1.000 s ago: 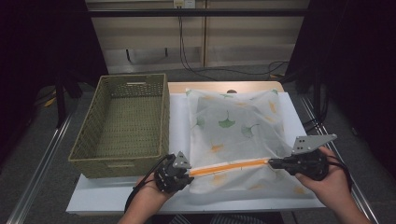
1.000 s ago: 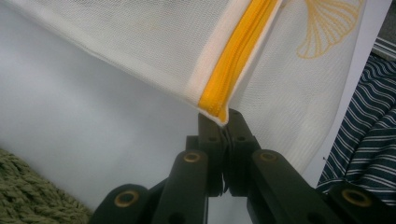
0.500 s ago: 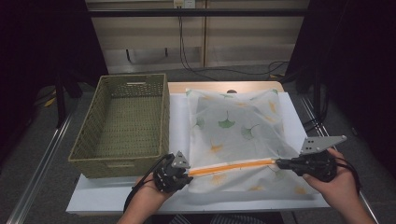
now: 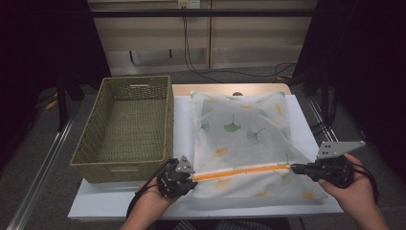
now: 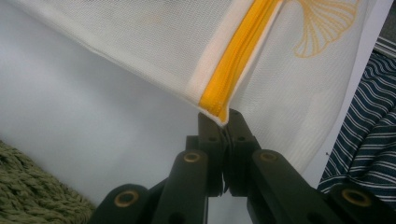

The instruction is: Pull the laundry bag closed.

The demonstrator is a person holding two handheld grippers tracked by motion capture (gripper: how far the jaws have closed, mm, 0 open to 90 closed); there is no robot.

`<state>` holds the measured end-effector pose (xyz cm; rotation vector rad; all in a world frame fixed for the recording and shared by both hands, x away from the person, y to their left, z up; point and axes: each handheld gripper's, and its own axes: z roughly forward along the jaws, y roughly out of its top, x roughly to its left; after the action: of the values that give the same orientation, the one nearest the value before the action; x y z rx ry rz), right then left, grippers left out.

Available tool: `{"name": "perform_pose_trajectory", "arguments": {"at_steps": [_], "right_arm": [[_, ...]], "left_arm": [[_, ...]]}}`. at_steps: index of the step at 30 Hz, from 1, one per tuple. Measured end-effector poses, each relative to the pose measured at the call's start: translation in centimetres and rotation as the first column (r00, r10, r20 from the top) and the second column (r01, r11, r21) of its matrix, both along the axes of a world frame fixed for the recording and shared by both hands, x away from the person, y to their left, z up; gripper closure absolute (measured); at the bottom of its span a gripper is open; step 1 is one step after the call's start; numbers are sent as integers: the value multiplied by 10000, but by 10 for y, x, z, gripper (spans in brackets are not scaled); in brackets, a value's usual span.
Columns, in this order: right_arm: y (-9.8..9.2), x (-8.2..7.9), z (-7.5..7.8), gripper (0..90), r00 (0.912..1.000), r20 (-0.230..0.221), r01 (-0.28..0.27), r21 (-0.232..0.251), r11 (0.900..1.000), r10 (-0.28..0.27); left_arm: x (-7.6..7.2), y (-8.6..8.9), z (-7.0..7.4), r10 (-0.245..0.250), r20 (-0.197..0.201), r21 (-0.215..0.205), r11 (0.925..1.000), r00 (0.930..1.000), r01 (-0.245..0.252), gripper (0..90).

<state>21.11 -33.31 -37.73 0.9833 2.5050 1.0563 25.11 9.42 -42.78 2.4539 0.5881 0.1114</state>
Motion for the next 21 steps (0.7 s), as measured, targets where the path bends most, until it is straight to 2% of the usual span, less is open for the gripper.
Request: {"name": "perform_pose_trajectory", "arguments": {"at_steps": [3,6,8,9,10,11,16,17,21], "right_arm": [[-5,0,-2,900,9998,-128,165,-13,9999,-165],[-11,-1,-5,900,9994,-161,322,-12,9995,-322],[-14,-2,-6,900,9992,-182,364,-6,9993,-364],[-16,-3,-6,900,9985,-145,520,-157,9985,-522],[-18,-2,-7,900,9984,-151,547,-227,9982,-550],[-21,-2,-8,900,9977,-181,653,-209,9976,-657],[-33,-1,-14,900,9944,-395,971,-115,9952,-975],[-35,-1,-15,900,9942,-387,996,-98,9950,-999],[-41,-2,-15,900,9915,-378,1244,-152,9921,-1249]], "left_arm": [[0,0,0,11,12,62,10000,10000,-11,880],[0,0,-1,65,-43,-51,10000,10000,-65,880],[0,0,0,36,17,45,10000,10000,-36,880],[0,0,-1,12,-14,-13,10000,10000,-12,880],[-1,-1,-2,289,-21,-229,9993,9996,-289,880],[-1,0,-1,171,12,-75,9998,9999,-171,880],[-1,0,-1,188,-9,-123,9997,9998,-189,880],[-1,0,-1,277,-61,-229,9994,9996,-278,880],[-1,0,-1,252,-25,-192,9995,9997,-252,880]]}}
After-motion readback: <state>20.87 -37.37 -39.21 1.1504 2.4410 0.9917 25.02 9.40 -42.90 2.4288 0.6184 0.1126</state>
